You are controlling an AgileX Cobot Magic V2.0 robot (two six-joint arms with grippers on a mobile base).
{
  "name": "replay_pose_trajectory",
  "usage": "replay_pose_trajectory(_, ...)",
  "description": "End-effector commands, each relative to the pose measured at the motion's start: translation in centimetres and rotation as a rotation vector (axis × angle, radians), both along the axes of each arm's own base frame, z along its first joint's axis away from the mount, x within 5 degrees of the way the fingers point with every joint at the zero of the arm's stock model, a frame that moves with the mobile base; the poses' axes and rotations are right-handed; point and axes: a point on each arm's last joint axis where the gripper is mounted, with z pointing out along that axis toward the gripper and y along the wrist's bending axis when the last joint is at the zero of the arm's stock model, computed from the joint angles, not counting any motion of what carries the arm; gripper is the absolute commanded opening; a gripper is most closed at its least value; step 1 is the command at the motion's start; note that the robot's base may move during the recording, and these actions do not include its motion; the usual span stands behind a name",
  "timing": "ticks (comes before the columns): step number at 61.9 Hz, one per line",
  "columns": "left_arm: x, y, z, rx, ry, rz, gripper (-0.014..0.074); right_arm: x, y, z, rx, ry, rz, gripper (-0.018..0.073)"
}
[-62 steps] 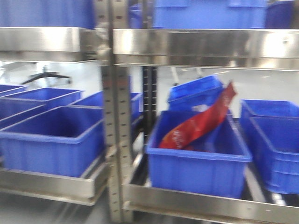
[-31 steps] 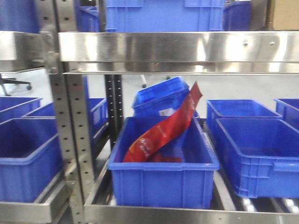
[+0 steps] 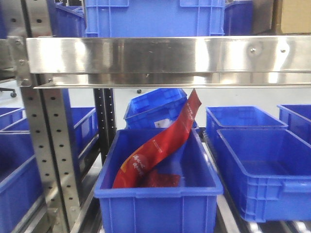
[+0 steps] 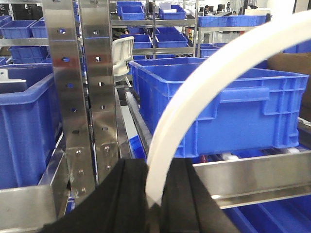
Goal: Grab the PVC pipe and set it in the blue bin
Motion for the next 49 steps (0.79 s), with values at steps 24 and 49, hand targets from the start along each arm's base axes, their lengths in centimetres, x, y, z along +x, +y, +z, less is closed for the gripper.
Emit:
replay_pose_trajectory(24,-0.14,-0.05,0.32,-0.014,-0.031,-0.007,-0.0111,-0.1,-0.04,0.22,-0.006,-0.031,-0.001,-0.0154)
replay_pose_trajectory(49,-0.14,-0.05,0.32,-0.014,-0.031,-0.007,-0.0111,-0.1,-0.04,0.22,-0.006,-0.031,-0.001,-0.0154)
